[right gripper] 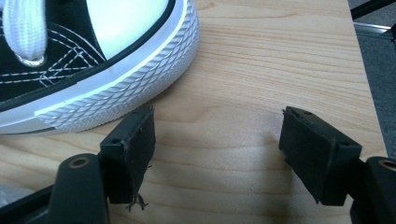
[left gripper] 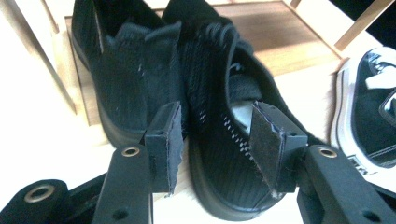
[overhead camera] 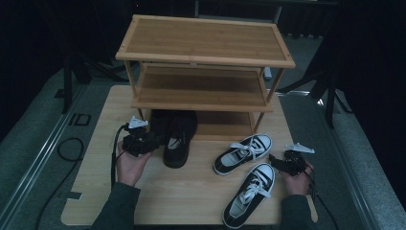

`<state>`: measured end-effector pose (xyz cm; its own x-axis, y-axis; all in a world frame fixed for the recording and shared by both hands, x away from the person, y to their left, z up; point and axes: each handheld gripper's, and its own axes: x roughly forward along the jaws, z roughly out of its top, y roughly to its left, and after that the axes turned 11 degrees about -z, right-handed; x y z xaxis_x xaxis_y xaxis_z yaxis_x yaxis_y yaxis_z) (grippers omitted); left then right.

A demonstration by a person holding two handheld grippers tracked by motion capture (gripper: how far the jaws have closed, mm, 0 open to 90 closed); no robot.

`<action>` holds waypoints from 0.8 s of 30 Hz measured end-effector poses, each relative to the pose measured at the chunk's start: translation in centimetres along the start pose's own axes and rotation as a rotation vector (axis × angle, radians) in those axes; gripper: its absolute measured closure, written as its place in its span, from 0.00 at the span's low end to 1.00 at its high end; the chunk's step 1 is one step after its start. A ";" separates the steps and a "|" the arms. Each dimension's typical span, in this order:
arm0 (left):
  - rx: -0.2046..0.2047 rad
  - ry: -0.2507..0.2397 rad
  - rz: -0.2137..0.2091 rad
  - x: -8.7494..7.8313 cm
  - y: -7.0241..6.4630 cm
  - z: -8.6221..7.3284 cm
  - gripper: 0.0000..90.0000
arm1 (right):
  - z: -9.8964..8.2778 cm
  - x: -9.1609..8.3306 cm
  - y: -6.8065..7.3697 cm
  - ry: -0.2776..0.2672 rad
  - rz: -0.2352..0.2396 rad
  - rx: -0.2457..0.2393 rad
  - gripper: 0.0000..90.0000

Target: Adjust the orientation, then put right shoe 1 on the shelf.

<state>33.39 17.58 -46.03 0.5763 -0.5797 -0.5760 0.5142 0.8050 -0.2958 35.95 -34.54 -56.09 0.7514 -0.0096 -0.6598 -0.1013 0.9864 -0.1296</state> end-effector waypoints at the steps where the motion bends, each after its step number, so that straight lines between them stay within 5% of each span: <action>1: -0.003 0.004 0.004 0.0 0.1 -0.2 0.59 | 0.0 0.0 0.0 0.000 0.000 0.000 0.30; 24: 0.036 0.141 0.000 1.1 0.1 -4.3 0.57 | 0.0 0.0 0.0 0.000 -0.001 0.003 0.30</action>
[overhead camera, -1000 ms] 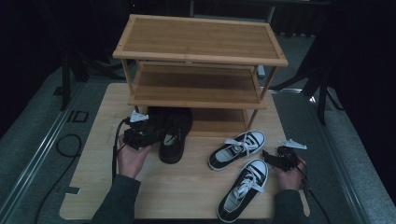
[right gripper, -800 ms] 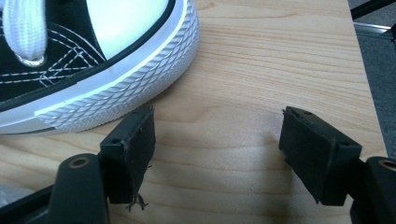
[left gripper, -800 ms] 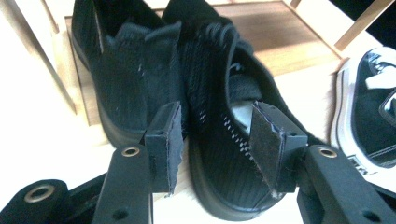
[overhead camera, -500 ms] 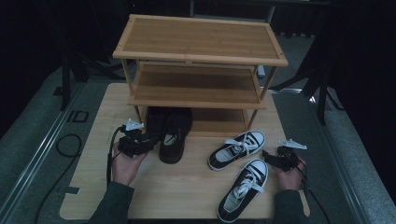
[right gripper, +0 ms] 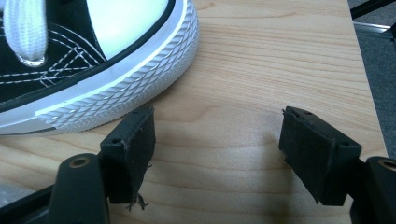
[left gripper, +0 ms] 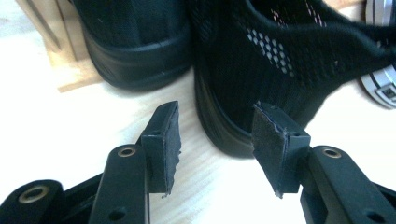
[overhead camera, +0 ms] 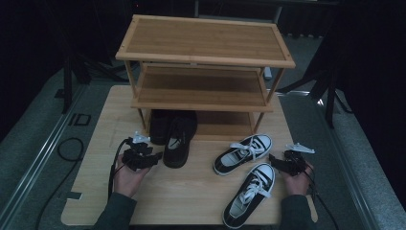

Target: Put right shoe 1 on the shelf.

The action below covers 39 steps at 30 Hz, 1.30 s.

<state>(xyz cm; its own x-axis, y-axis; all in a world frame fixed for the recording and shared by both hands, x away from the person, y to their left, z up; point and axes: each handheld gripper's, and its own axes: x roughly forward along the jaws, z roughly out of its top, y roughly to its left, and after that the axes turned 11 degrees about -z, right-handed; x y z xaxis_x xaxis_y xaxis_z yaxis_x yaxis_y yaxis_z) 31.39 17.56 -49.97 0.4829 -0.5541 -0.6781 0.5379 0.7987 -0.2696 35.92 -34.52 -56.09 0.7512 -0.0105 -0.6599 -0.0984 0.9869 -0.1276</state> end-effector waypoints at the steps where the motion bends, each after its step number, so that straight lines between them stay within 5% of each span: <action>1: 0.001 0.004 -0.004 0.1 -0.1 -0.1 0.58 | 0.0 0.0 0.0 0.000 0.000 0.000 0.30; 14: 0.053 0.082 -0.078 1.5 -2.0 -1.2 0.73 | 0.0 0.0 0.0 -0.001 0.000 0.001 0.30; 23: 0.098 0.146 -0.081 2.7 -3.1 -1.5 0.98 | 0.0 0.0 0.0 0.000 0.000 0.001 0.30; 39: 0.141 0.183 -0.085 4.5 -4.4 -0.4 0.99 | 0.0 0.0 0.0 0.000 0.000 0.001 0.30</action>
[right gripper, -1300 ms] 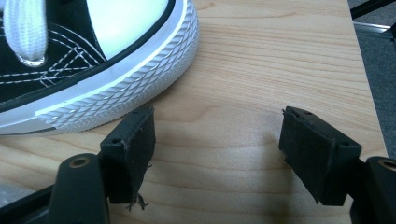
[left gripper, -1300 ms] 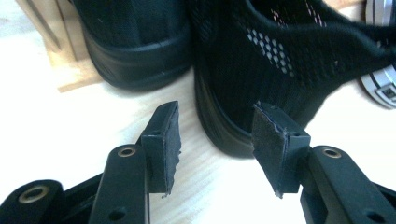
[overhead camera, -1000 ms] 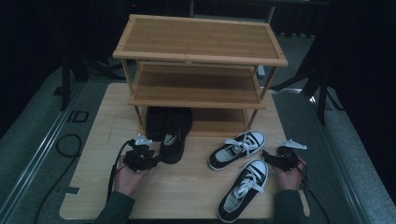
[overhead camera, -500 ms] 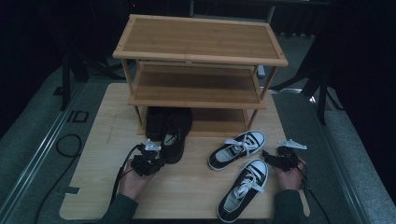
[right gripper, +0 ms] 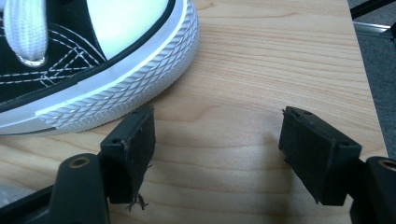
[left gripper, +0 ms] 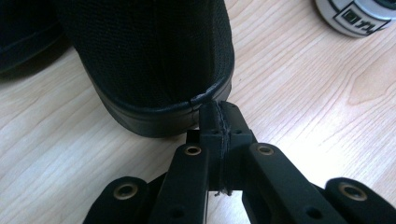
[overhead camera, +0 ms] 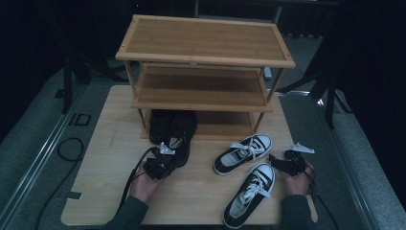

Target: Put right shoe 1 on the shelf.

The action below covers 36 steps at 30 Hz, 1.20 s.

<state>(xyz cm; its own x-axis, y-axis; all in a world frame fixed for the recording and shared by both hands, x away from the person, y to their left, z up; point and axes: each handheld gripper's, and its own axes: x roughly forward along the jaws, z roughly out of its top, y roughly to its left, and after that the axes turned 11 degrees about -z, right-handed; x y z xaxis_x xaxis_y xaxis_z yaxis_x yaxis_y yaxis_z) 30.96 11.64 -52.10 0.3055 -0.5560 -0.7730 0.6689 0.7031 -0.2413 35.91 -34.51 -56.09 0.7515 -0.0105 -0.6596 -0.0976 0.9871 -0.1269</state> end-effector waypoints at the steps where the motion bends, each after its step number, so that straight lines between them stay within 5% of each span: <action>1: -0.001 -0.004 0.002 0.1 -0.1 0.2 0.99 | 0.0 0.0 0.0 0.000 0.000 0.000 0.30; 10: -0.013 -0.044 0.007 0.1 0.6 2.1 0.99 | 0.0 0.0 0.0 0.000 0.000 0.000 0.30; 36: -0.055 -0.052 0.062 2.4 2.5 6.2 0.98 | 0.0 0.0 0.0 -0.001 0.001 -0.002 0.30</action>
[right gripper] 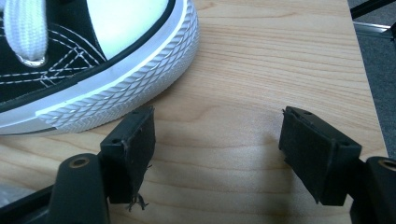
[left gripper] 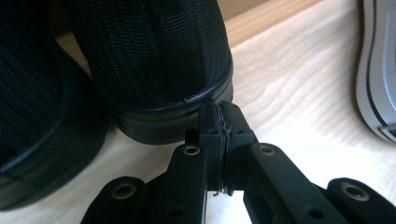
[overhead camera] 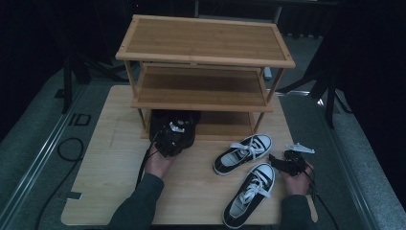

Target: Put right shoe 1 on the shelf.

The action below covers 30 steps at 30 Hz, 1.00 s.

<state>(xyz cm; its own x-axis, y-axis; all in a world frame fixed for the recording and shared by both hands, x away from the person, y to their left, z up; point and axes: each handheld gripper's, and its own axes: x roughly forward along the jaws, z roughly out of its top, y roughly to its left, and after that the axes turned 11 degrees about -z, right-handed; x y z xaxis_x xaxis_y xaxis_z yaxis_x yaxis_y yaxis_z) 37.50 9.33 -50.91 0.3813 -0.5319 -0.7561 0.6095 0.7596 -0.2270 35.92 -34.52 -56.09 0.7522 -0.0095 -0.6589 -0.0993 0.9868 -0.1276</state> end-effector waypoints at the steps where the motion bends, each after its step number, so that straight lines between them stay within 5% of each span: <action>1: -0.011 -0.001 0.005 0.2 0.2 0.3 0.98 | 0.0 0.0 0.0 0.000 0.000 0.000 0.30; 18: -0.037 -0.007 0.040 1.4 1.1 1.9 0.98 | 0.0 0.0 0.0 0.000 0.000 0.000 0.30; 30: -0.035 -0.034 0.004 -0.1 1.9 0.5 0.87 | 0.0 0.0 0.0 0.000 0.000 0.000 0.30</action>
<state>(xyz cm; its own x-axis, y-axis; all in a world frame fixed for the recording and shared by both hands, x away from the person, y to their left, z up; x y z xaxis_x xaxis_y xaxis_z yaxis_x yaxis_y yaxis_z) 38.99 10.68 -50.97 0.4070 -0.5408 -0.7361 0.5835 0.7740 -0.2460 35.92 -34.52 -56.09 0.7524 -0.0091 -0.6587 -0.0993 0.9869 -0.1270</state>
